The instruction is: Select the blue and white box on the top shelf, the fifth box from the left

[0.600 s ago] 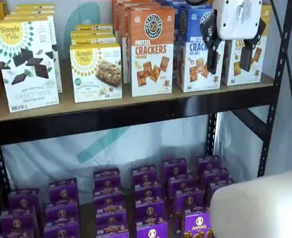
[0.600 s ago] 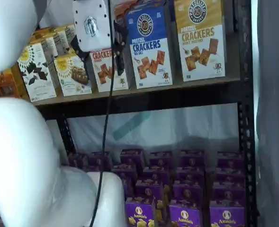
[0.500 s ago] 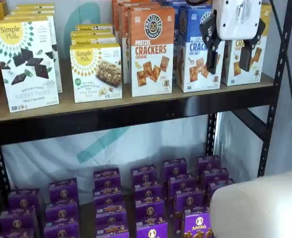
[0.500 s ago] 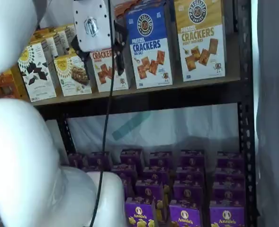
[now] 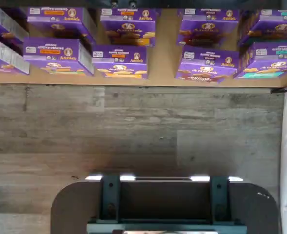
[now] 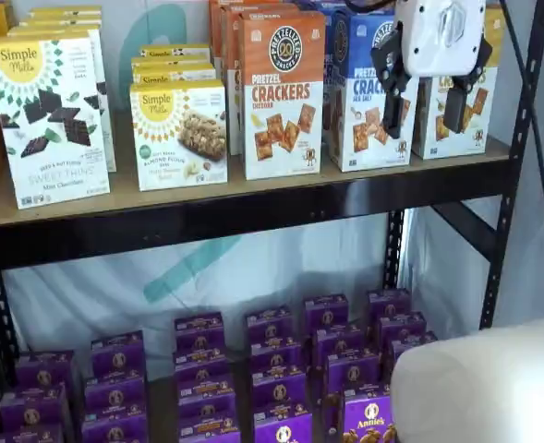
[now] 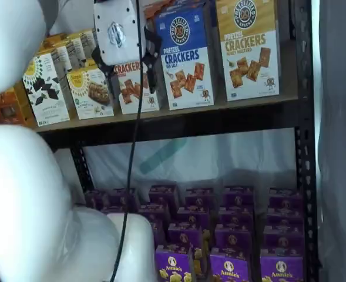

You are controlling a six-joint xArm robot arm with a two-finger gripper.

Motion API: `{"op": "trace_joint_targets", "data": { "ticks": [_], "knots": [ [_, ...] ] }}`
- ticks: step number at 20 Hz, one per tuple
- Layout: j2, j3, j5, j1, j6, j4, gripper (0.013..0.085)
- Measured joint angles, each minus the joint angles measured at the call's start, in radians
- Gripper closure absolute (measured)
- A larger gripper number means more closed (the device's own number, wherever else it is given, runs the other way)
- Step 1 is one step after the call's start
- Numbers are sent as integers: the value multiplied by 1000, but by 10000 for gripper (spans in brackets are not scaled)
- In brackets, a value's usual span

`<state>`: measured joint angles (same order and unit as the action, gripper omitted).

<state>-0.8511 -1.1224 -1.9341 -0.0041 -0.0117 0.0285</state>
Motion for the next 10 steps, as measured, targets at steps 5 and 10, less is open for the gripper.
{"op": "trace_joint_targets", "data": {
  "ticks": [5,10],
  "knots": [
    [40,11,74,-8,13,-17,130],
    [112,-23,153,-13,24,-40,130]
  ]
}}
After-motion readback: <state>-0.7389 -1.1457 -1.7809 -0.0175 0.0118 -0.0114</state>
